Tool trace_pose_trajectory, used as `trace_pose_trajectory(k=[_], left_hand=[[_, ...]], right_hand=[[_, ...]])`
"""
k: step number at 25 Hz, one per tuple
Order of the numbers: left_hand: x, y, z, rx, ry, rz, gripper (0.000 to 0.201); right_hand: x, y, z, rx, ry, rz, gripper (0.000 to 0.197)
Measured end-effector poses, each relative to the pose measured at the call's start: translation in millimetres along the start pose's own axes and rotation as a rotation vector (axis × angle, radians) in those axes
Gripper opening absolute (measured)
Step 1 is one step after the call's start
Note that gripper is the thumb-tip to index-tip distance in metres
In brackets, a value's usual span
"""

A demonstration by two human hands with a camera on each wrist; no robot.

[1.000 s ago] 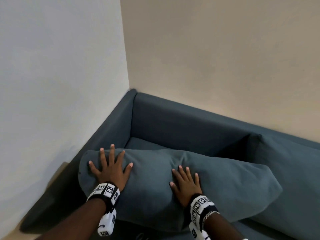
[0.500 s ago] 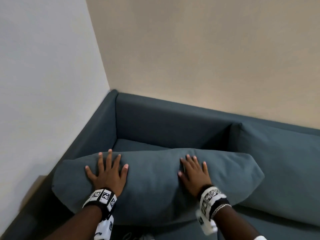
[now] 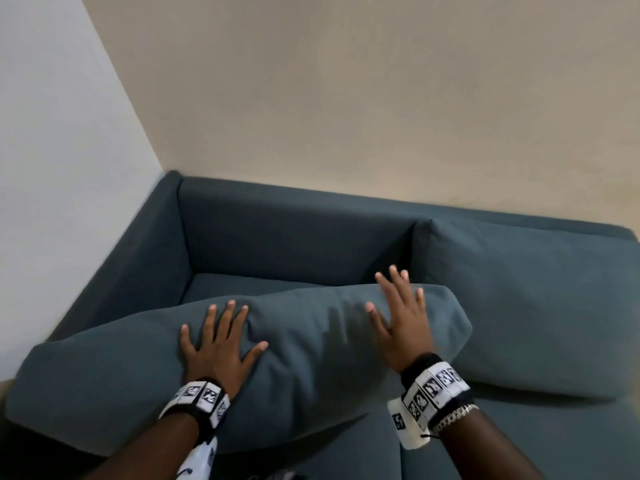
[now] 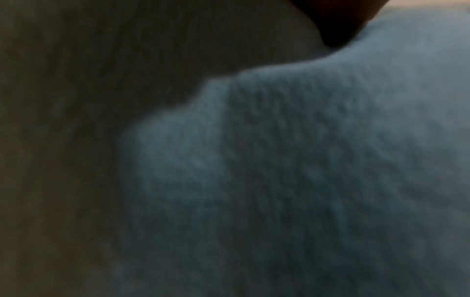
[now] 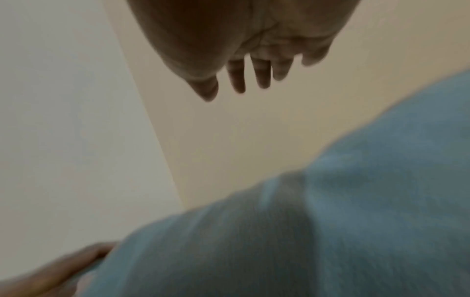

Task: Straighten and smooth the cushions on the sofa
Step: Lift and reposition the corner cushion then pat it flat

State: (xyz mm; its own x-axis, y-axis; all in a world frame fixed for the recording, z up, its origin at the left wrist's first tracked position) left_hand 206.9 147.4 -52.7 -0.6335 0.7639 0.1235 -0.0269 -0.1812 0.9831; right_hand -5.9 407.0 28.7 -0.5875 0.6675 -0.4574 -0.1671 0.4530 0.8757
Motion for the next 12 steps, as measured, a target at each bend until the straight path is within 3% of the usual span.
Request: trace_pose_trajectory(k=[1, 2, 3, 5, 6, 7, 8, 9, 10, 12], left_hand=[[1.7, -1.2, 0.6, 0.001, 0.004, 0.005, 0.084], [3.1, 0.5, 1.2, 0.011, 0.020, 0.000, 0.087], [5.6, 4.0, -0.2, 0.013, 0.055, -0.012, 0.091], [18.3, 8.6, -4.5, -0.026, 0.128, 0.005, 0.104], [29.7, 10.8, -4.3, -0.058, 0.151, 0.012, 0.108], [41.7, 12.7, -3.4, -0.078, 0.147, 0.000, 0.112], [52.5, 14.2, -6.5, -0.079, 0.128, -0.006, 0.116], [62.3, 13.0, -5.5, -0.084, 0.105, 0.006, 0.118], [72.4, 13.8, -4.7, -0.073, 0.044, 0.017, 0.119], [90.0, 8.5, -2.5, -0.041, -0.183, 0.011, 0.117]], right_hand=[[2.6, 19.3, 5.9, 0.233, -0.004, -0.039, 0.065], [12.9, 27.6, 11.9, 0.342, -0.020, -0.018, 0.062], [23.9, 27.4, 14.9, 0.299, -0.032, 0.088, 0.065], [51.9, -3.9, 23.3, -0.242, -0.104, 0.336, 0.090], [73.7, -18.2, 22.9, -0.434, -0.116, 0.386, 0.097], [87.4, -19.0, 18.5, -0.471, -0.155, 0.363, 0.090], [92.5, -10.3, 9.6, -0.346, -0.199, 0.308, 0.075], [96.7, 5.0, 4.2, -0.133, -0.254, 0.230, 0.065], [102.1, 19.8, 2.3, 0.051, -0.364, 0.174, 0.063], [119.5, 30.7, 3.1, 0.102, -0.642, 0.002, 0.070]])
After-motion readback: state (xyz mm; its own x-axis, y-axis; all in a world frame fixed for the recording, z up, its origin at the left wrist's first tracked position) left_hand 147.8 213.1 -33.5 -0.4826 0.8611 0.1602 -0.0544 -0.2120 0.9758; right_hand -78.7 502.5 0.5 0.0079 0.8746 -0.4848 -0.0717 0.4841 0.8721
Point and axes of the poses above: each hand's wrist, its own z-axis away from the middle knuckle, its own y-axis out of the back of the hand, x = y × z, the point moved 2 cm from there along -z, towards the middle knuckle, and after that the axes turned 4 degrees about z, right-handed, at the moved point
